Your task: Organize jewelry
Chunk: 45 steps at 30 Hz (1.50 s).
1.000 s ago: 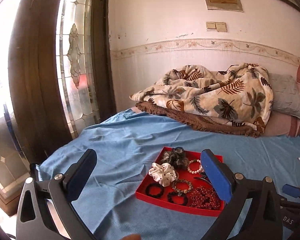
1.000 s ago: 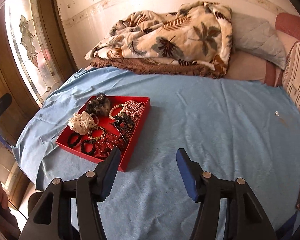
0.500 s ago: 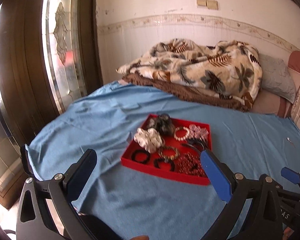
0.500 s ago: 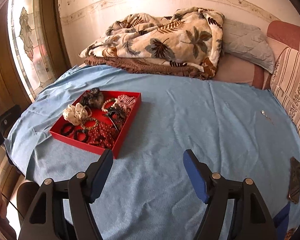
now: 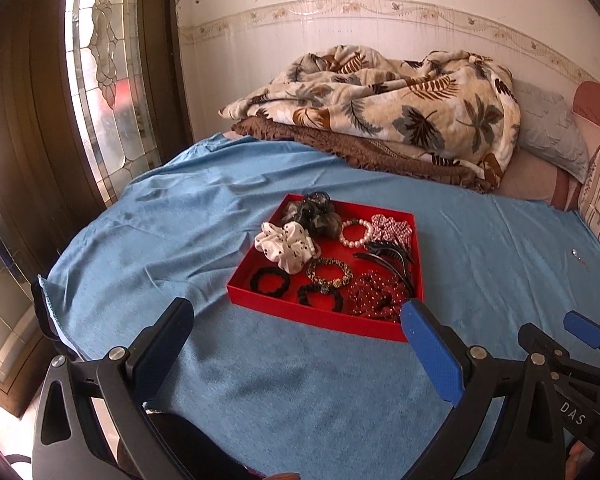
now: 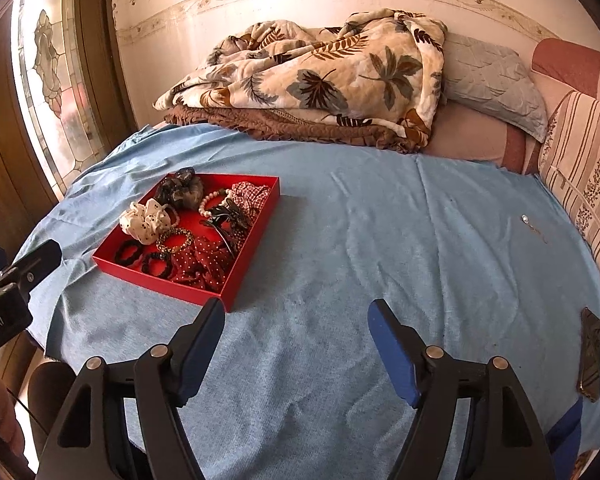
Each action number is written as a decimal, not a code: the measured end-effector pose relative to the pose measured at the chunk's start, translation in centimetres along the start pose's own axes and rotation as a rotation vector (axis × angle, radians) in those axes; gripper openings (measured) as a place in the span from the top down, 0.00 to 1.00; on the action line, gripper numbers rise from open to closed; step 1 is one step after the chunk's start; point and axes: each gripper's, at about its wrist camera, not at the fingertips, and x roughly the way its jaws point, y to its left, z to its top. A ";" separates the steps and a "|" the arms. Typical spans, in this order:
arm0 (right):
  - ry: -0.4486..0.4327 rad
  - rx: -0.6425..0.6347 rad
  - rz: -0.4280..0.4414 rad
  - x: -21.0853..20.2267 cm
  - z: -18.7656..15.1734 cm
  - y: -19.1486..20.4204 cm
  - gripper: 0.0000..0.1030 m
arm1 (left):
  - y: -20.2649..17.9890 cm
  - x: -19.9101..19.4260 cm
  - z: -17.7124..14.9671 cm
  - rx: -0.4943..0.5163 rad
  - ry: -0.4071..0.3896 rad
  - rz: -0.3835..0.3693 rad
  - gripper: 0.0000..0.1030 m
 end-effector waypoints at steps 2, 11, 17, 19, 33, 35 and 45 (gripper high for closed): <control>0.005 -0.002 -0.002 0.2 0.0 0.1 0.24 | 0.0 0.3 -0.1 0.002 0.011 -0.003 0.00; 0.026 -0.020 -0.012 1.1 0.0 0.6 0.23 | 0.0 1.6 -0.6 0.004 0.054 -0.024 0.00; 0.034 -0.037 -0.018 1.5 -0.1 1.2 0.23 | 0.2 2.3 -0.8 -0.001 0.075 -0.033 0.00; 0.038 -0.044 -0.019 1.7 -0.1 1.3 0.23 | 0.3 2.5 -0.9 -0.003 0.081 -0.034 0.00; 0.047 -0.082 -0.016 2.4 -0.3 2.5 0.23 | 0.9 3.8 -1.2 -0.019 0.112 -0.026 0.00; 0.051 -0.084 -0.015 2.6 -0.4 2.6 0.23 | 0.9 4.0 -1.3 -0.020 0.117 -0.026 0.00; 0.061 -0.081 -0.006 3.1 -0.6 2.7 0.22 | 0.6 4.5 -1.5 -0.013 0.134 -0.018 0.00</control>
